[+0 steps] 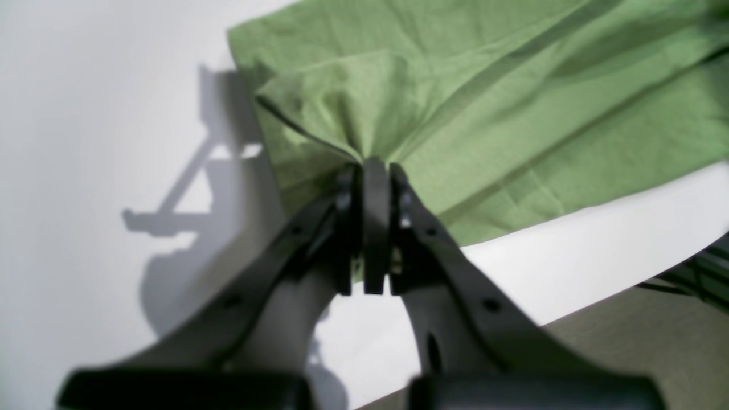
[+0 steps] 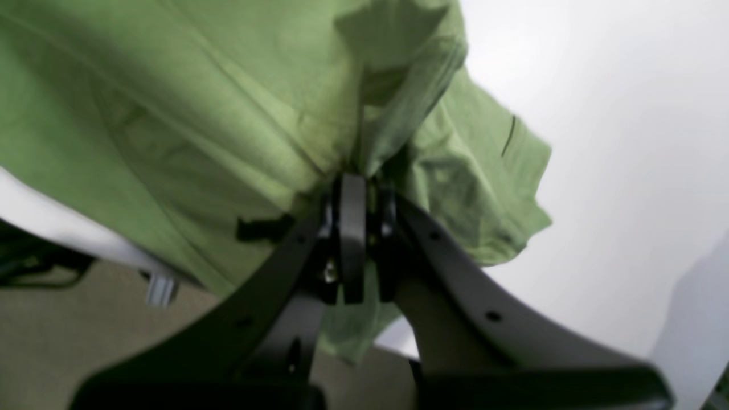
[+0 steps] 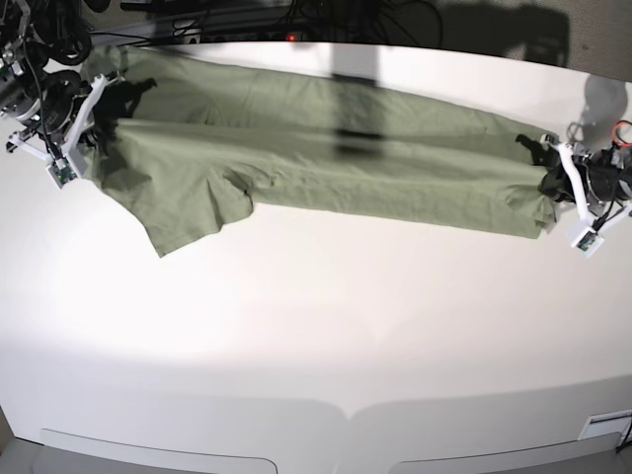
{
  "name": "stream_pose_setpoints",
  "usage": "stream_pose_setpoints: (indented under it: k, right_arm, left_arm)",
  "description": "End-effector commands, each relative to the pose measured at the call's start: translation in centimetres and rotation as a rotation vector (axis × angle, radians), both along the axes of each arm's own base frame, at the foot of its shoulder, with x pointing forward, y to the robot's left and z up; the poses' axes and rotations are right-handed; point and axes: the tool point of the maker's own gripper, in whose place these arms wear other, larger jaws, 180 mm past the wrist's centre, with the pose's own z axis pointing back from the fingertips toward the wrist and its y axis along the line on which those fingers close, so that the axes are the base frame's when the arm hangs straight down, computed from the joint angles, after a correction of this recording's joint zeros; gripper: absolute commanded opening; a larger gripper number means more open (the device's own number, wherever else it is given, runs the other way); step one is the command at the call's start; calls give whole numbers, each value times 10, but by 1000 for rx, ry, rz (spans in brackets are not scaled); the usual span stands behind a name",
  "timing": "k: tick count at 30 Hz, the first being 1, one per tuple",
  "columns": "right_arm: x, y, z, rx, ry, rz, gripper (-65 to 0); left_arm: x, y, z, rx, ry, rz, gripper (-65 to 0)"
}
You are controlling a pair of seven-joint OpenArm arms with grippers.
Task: Fold the T-shirt properly
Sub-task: 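Carry the hem over and lay it onto the shoulder edge, then open both grippers and move them to the new folded edge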
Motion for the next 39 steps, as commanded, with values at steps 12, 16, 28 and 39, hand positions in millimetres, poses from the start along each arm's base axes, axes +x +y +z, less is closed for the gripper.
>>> stream_pose_setpoints:
  k: [12, 16, 28, 39]
  right_arm:
    - [-26, -10, -7, -34, 107, -38, -650]
    - [-36, -5, -10, -7, 163, -45, -650]
    - [-53, -6, -15, -12, 264, -54, -379]
    - [-41, 23, -6, 124, 193, 7, -379]
  left_arm:
    - [6, 4, 10, 8, -35, -5, -650]
    - [4, 4, 9, 8, -29, -6, -650]
    - [-22, 32, -13, 175, 63, -13, -413]
    - [3, 51, -3, 238, -64, 119, -413]
